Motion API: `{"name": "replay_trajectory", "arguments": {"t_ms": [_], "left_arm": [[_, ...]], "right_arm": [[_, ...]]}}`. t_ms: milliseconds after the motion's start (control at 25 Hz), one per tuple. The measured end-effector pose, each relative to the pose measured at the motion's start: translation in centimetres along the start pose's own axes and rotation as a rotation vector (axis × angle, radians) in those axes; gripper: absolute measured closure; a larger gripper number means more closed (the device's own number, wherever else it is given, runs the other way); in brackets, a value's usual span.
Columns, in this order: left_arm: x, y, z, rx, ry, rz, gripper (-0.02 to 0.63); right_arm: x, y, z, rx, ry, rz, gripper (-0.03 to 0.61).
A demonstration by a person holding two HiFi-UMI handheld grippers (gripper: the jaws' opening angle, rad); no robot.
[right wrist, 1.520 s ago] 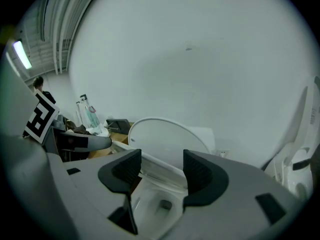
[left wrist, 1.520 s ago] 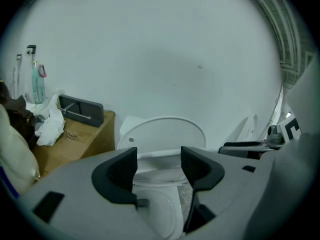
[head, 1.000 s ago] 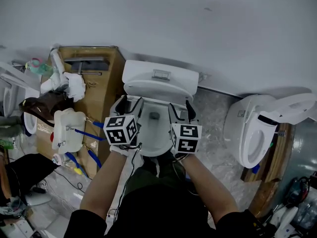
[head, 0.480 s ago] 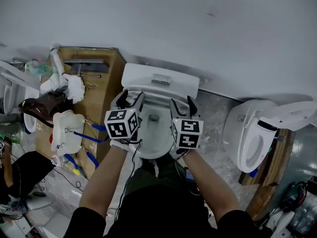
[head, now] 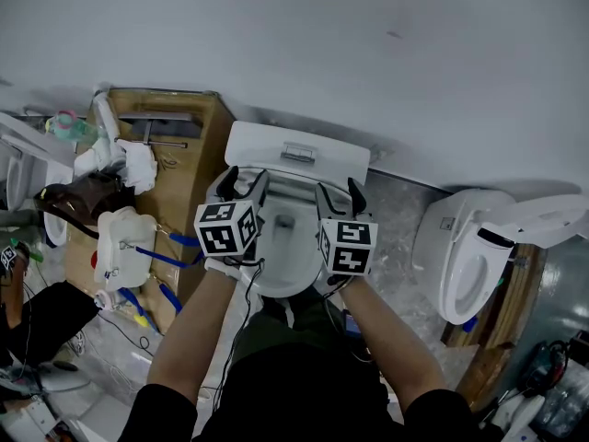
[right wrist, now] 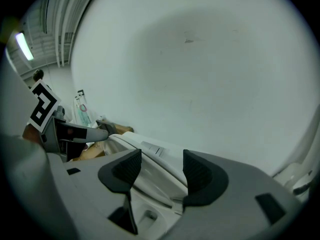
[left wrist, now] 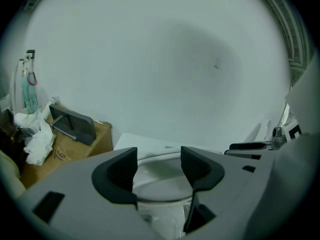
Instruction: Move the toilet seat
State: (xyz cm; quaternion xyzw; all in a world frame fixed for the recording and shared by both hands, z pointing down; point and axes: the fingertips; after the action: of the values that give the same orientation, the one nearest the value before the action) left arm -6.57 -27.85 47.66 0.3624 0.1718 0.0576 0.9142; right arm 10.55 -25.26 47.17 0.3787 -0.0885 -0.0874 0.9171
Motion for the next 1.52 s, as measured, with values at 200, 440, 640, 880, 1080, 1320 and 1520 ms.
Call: {"name": "replay_trajectory", "arguments": {"t_ms": [200,440,640,880,1080,1320,1520], "left_arm": [[0.0,-0.1,0.1,0.0,-0.003,-0.004,0.336],[-0.1,0.0,0.1,-0.002,-0.005,-0.019,0.336],[0.1,0.0,-0.1,-0.011,-0.004,-0.011,0.336],[0.9,0.0,-2.4,0.01,0.032,-0.036,0.336],[4.3,-0.6,-7.4,0.067,0.149,-0.048,0.336],[8.3,-1.6,-15.1,0.165,0.272,-0.12,0.336],[11.1,-2.6,-21.1,0.218,0.383,-0.128,0.337]], "right_arm": [[0.1,0.1,0.1,-0.004,-0.003,0.013,0.302],[0.1,0.3,0.2,-0.016,-0.007,0.018,0.302],[0.3,0.3,-0.5,-0.023,0.001,0.007,0.302],[-0.2,-0.4,-3.2,0.012,-0.022,0.002,0.304],[-1.7,-2.3,-7.5,0.089,-0.077,-0.02,0.304],[-3.5,-5.2,-14.9,0.19,-0.175,0.073,0.305],[-5.0,-6.6,-20.7,0.264,-0.22,0.157,0.319]]}}
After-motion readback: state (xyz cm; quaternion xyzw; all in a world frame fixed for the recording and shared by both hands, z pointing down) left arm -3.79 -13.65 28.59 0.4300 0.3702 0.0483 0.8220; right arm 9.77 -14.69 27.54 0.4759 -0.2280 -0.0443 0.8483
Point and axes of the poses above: the fingertips, and each gripper's own axes: z forward along the fingers, x to its right, y out of its underside, and after that the axes turned 7 degrees about -x, right-handed
